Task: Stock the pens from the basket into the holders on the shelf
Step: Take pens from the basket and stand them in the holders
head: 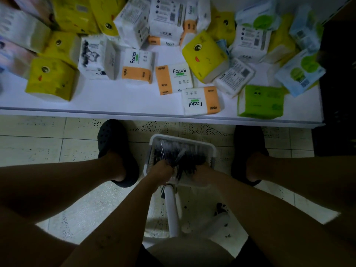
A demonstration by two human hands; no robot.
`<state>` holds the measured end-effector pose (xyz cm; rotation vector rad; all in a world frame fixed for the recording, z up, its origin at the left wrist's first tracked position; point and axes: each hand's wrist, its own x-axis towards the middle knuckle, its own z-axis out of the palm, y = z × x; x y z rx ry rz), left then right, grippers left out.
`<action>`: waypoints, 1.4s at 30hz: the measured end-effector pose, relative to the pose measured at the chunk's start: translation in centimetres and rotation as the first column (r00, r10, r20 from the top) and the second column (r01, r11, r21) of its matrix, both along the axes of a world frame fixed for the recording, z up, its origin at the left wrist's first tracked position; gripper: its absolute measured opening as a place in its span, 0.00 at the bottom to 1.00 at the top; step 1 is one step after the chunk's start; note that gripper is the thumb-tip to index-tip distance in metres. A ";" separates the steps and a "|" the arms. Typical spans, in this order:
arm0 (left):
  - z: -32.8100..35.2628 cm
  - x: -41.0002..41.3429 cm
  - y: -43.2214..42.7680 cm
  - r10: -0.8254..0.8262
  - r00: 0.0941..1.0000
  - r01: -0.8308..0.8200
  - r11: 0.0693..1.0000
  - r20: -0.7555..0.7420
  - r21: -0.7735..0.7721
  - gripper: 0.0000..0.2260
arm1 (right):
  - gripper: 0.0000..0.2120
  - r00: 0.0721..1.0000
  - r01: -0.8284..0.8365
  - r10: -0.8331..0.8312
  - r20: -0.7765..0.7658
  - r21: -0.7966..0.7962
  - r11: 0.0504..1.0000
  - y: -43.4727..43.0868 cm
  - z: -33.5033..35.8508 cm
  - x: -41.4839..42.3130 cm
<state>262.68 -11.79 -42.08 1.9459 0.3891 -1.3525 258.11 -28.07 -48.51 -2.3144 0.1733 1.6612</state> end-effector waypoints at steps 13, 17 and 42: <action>-0.5 -0.5 0.2 0.055 0.993 -0.060 0.997 0.105 0.040 0.08 | 0.15 0.965 -0.254 0.259 0.037 -0.108 0.961 0.3 1.0 2.6; -0.7 -0.2 0.1 0.113 0.988 -0.117 0.993 0.105 0.030 0.10 | 0.16 0.968 -0.232 0.240 0.077 -0.100 0.967 0.3 0.4 2.2; -0.4 0.3 -1.0 0.102 0.982 -0.104 0.995 0.160 0.006 0.06 | 0.10 0.715 0.574 -0.627 0.310 0.251 0.779 0.1 0.9 1.7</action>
